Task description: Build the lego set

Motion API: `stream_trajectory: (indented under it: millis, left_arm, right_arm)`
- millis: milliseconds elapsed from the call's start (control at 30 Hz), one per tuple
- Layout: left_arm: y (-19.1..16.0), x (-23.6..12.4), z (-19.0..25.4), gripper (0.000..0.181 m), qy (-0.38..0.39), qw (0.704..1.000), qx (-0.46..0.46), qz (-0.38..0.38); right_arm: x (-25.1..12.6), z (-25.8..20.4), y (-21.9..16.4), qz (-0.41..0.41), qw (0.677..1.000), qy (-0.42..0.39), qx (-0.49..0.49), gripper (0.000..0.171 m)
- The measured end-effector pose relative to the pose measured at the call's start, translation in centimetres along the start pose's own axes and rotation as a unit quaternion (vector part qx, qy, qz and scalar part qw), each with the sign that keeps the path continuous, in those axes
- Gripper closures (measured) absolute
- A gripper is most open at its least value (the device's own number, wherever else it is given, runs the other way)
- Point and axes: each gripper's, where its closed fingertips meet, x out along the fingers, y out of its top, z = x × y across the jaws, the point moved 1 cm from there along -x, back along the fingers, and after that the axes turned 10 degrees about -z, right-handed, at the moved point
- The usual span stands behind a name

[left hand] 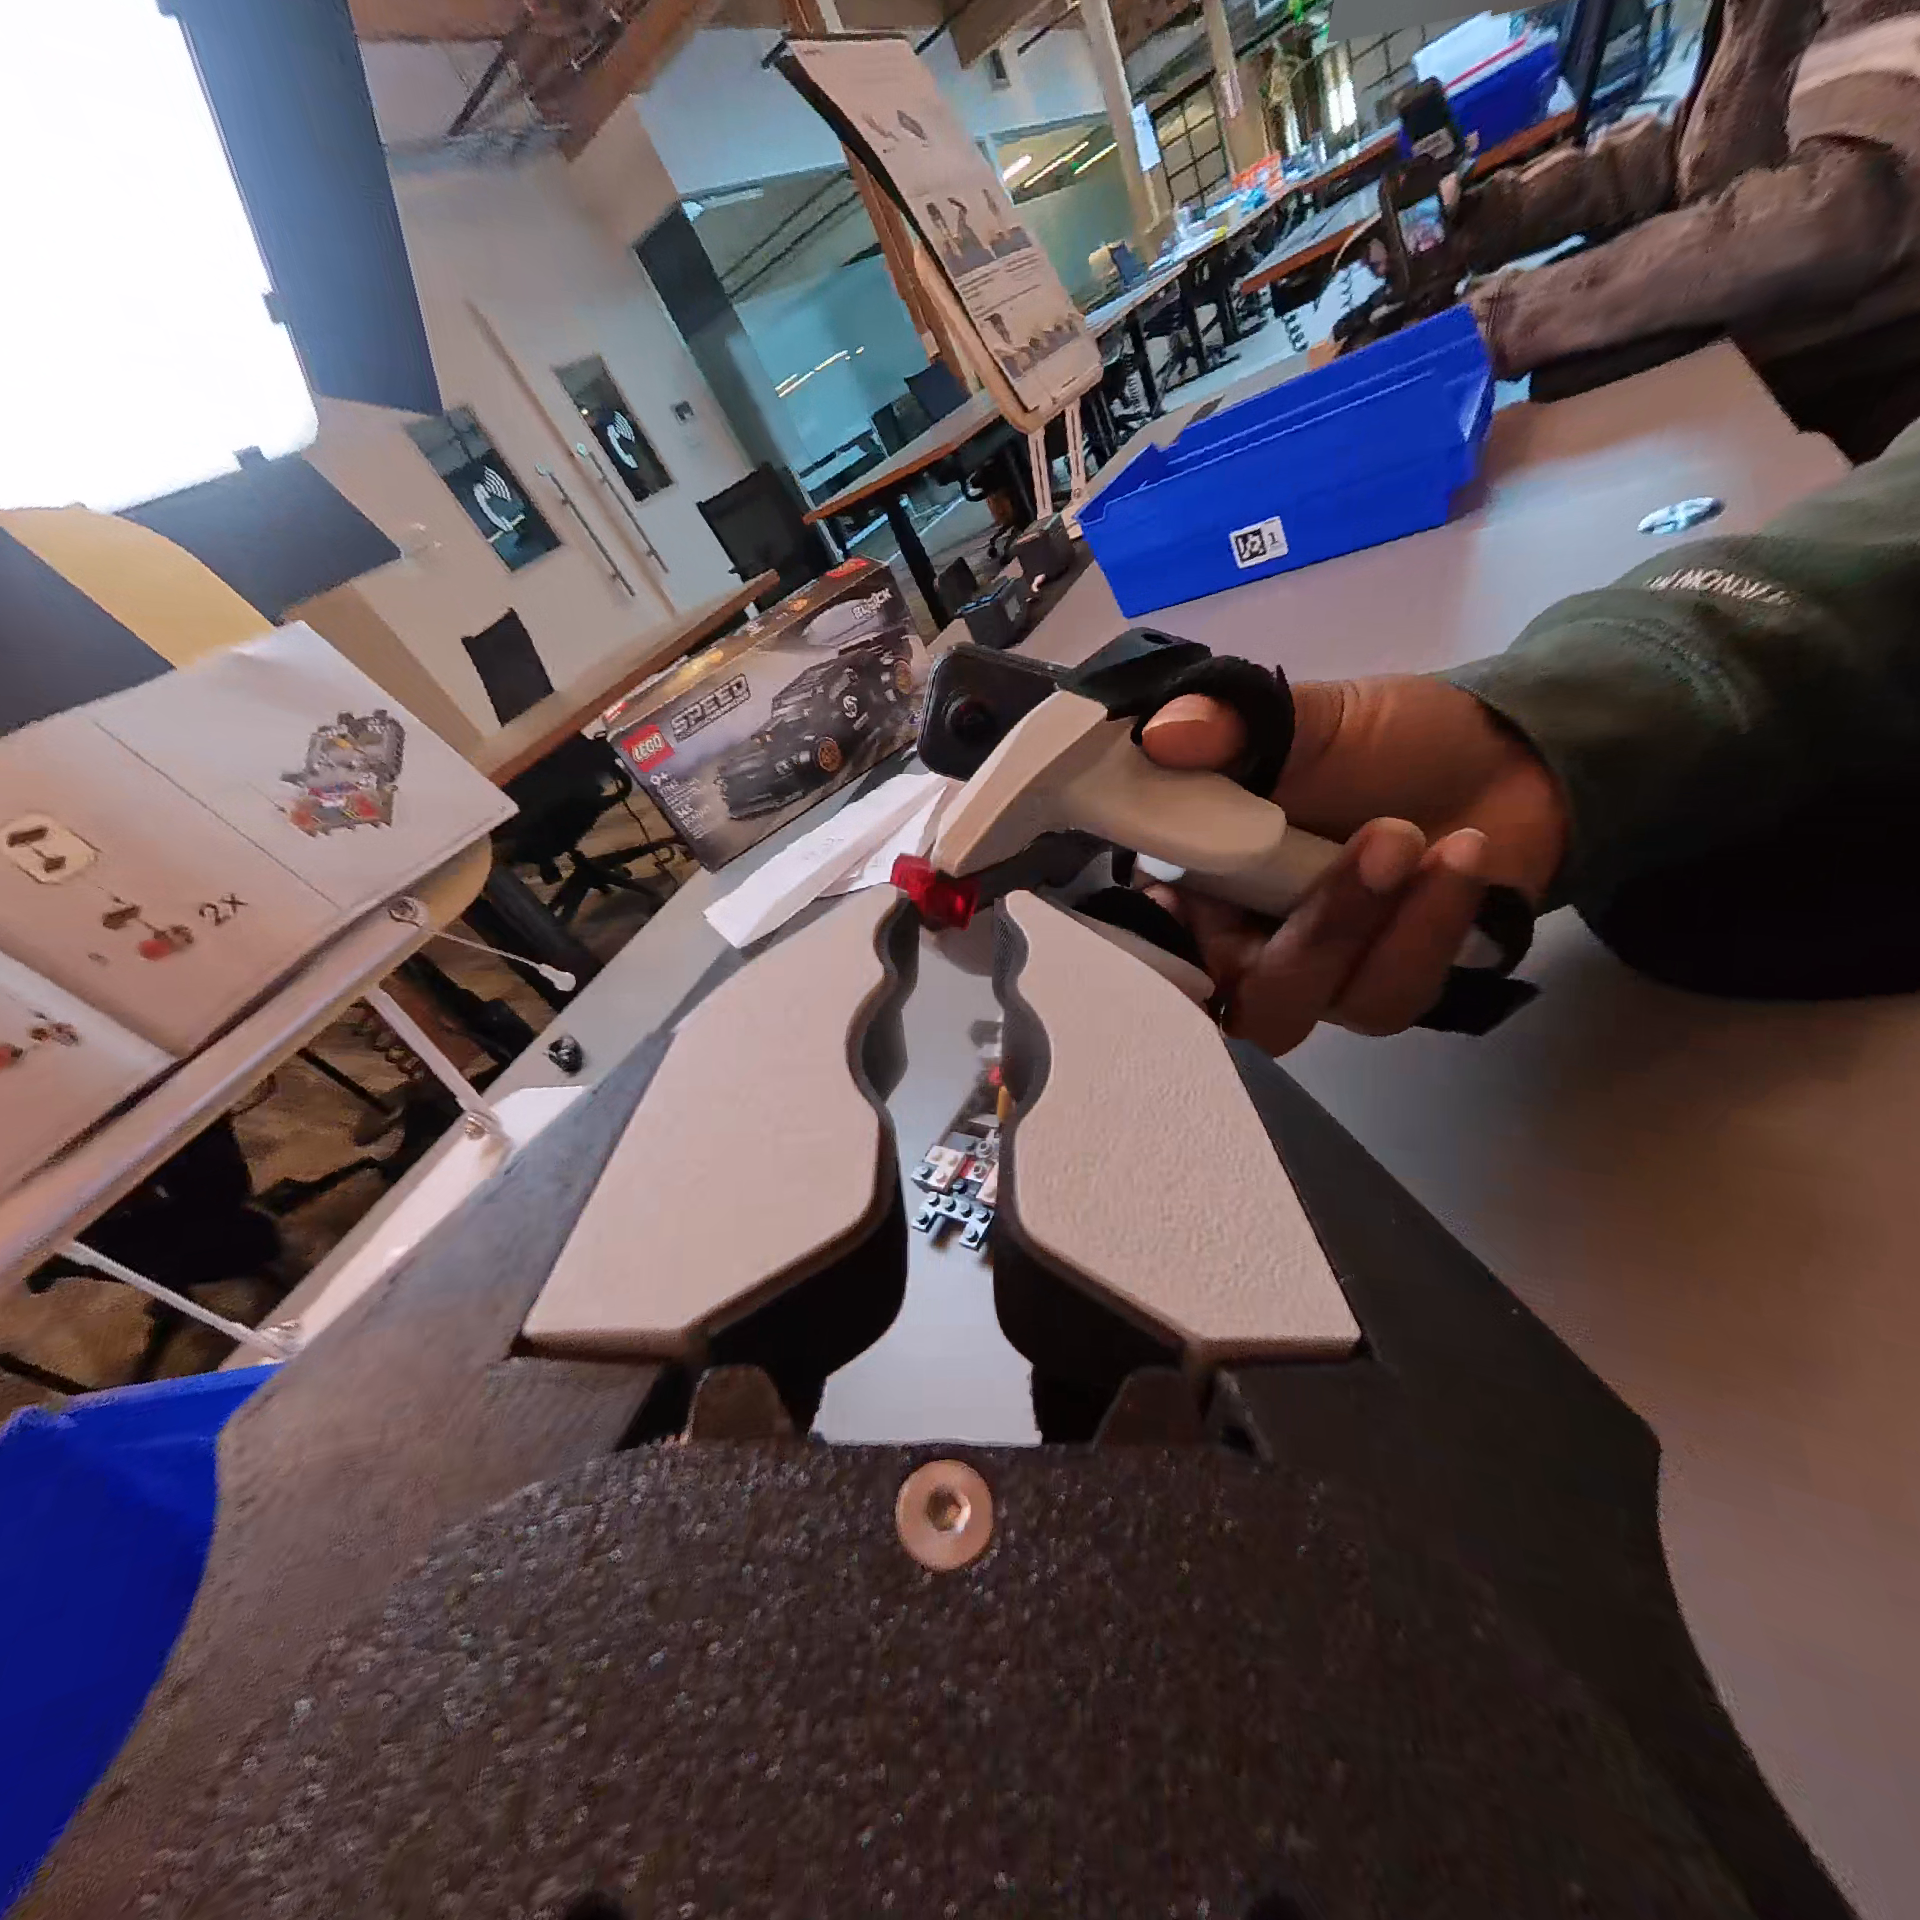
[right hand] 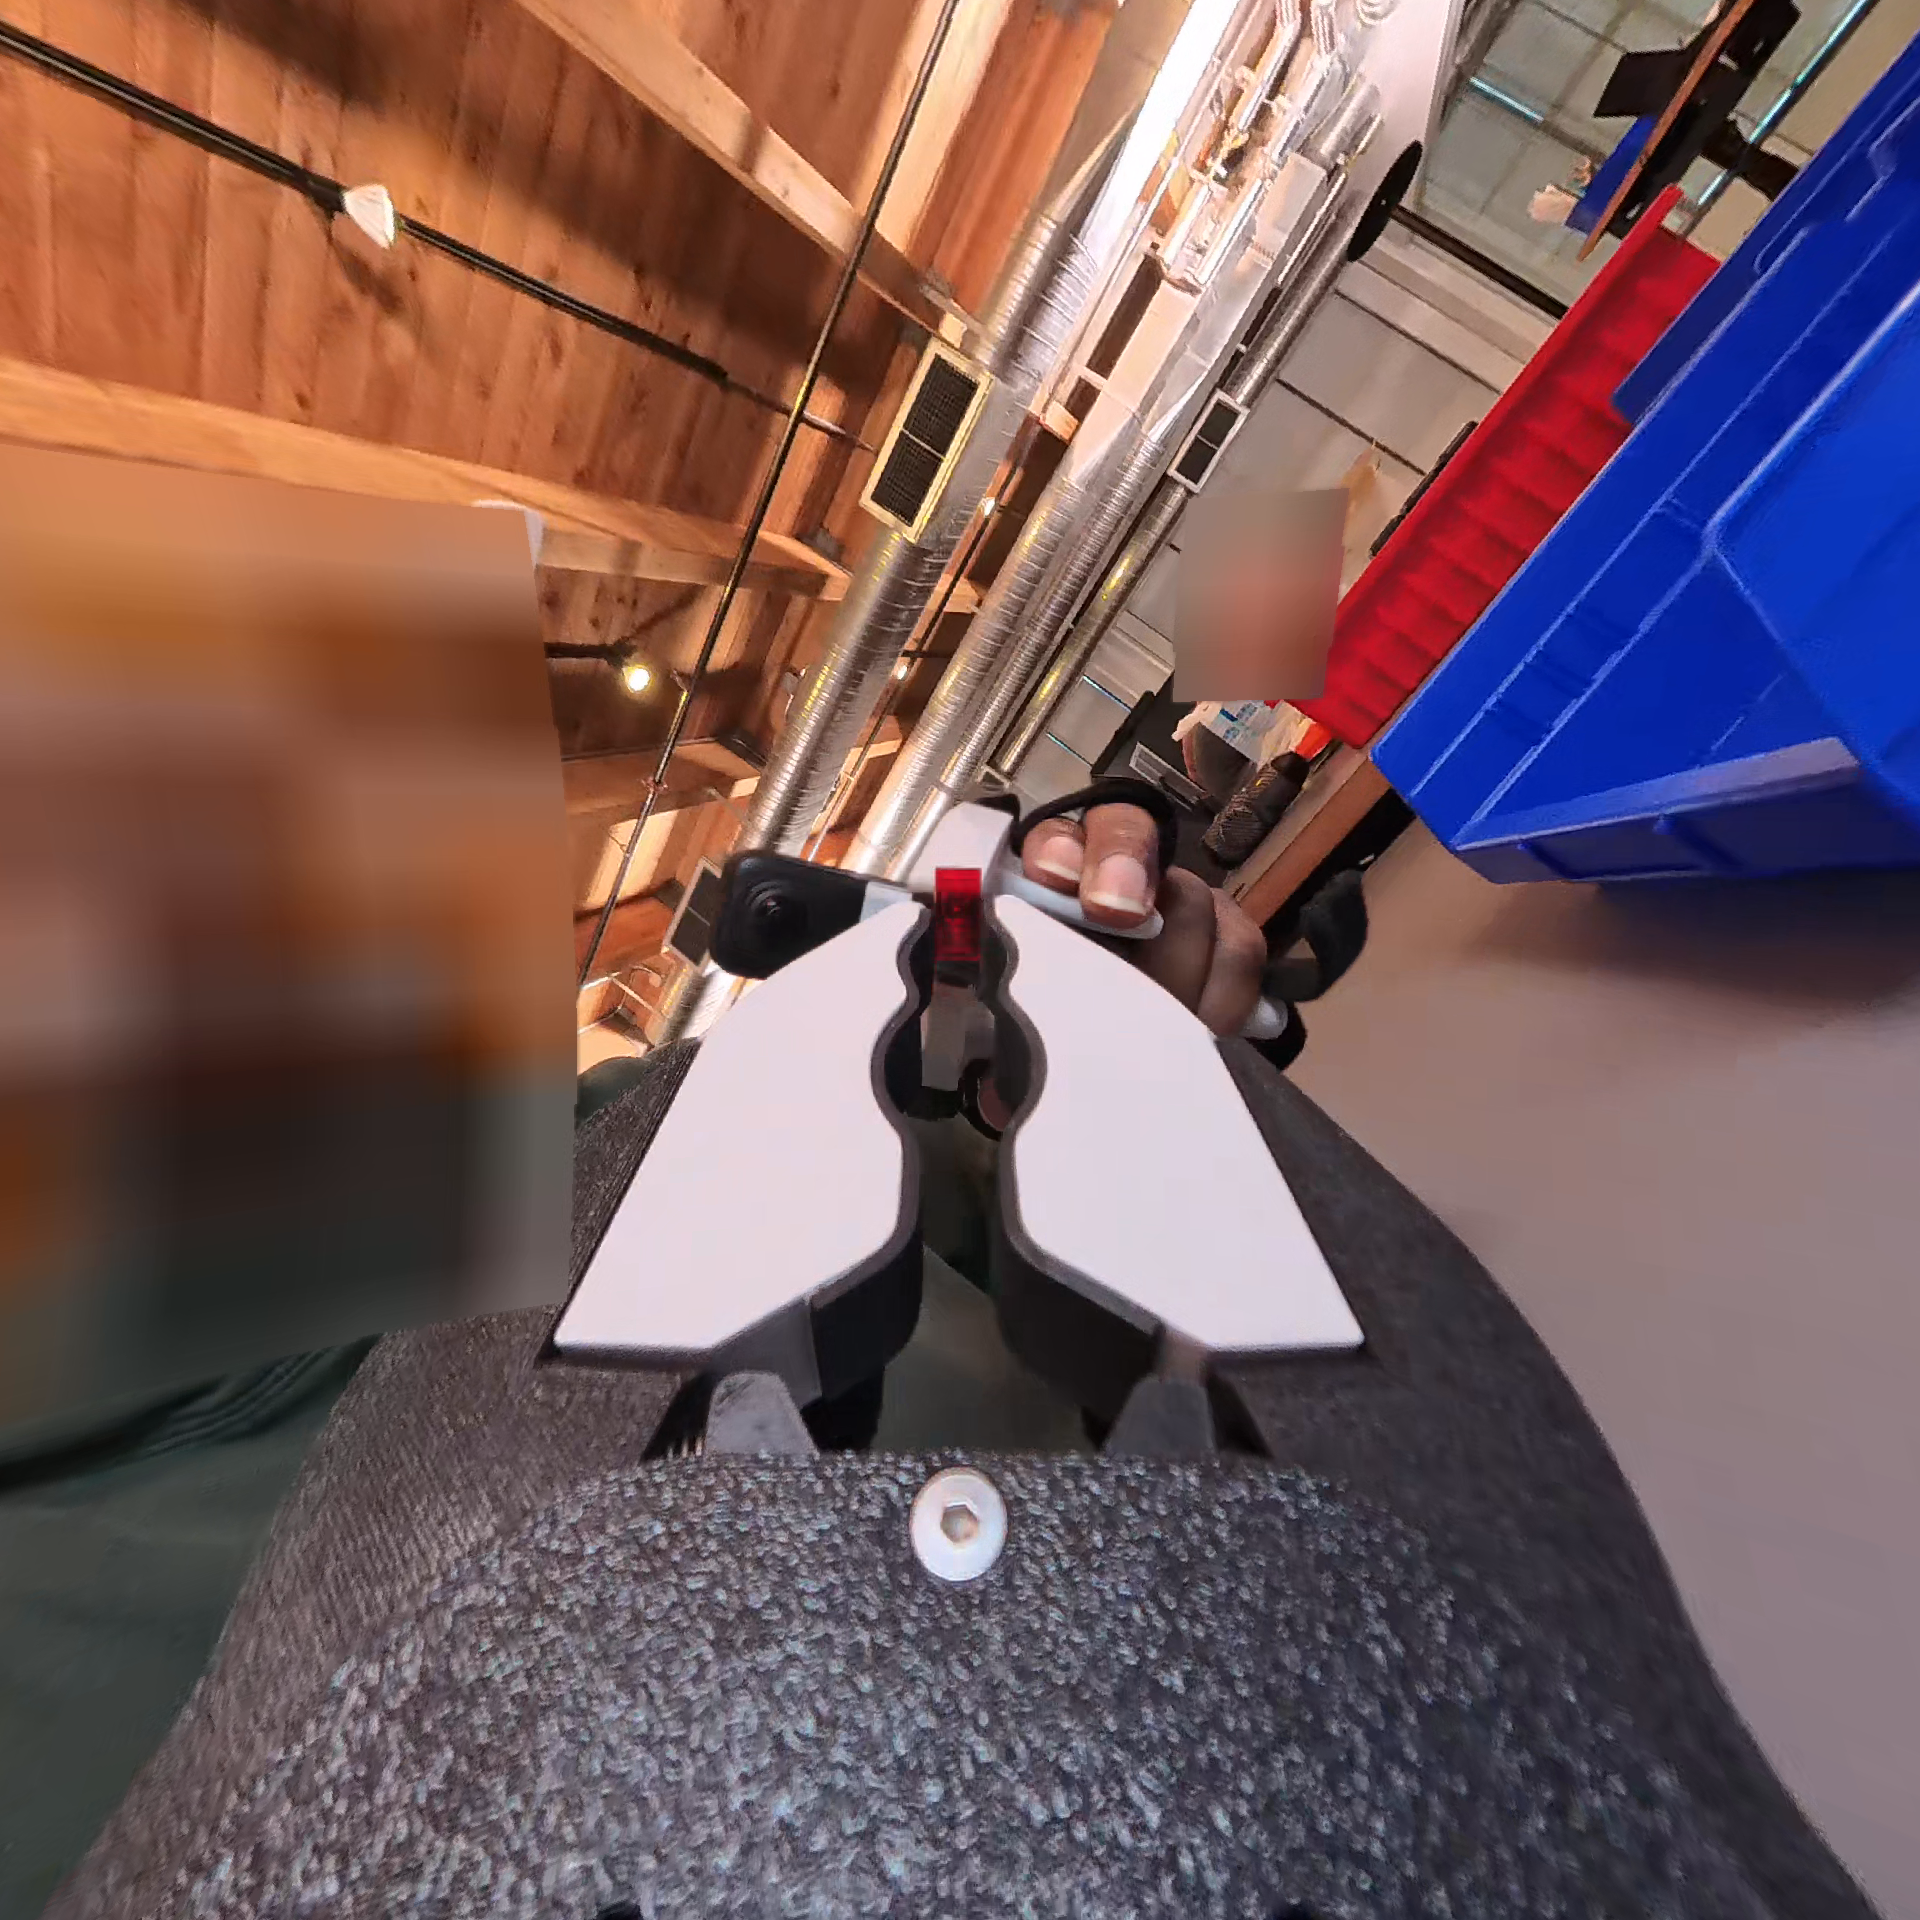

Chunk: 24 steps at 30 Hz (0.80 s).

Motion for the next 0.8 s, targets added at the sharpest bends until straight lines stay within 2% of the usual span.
stream_trajectory:
  millis: [267,567,800]
  left_arm:
    - [-1.1,0.3,0.0,0.173,0.041,0.995,0.086,-0.031]
    - [-0.8,-0.4,0.5,0.173,-0.01,0.999,0.046,0.002]
    - [-0.6,-0.6,0.9,0.173,-0.015,0.998,0.061,0.006]
  right_arm:
    - [0.0,1.3,-0.4,-0.001,0.999,-0.02,0.029,0.163]
    - [-0.1,0.4,-0.6,-0.028,0.999,-0.015,0.005,0.161]
    - [0.1,0.2,-0.9,-0.041,0.998,-0.032,-0.027,0.164]
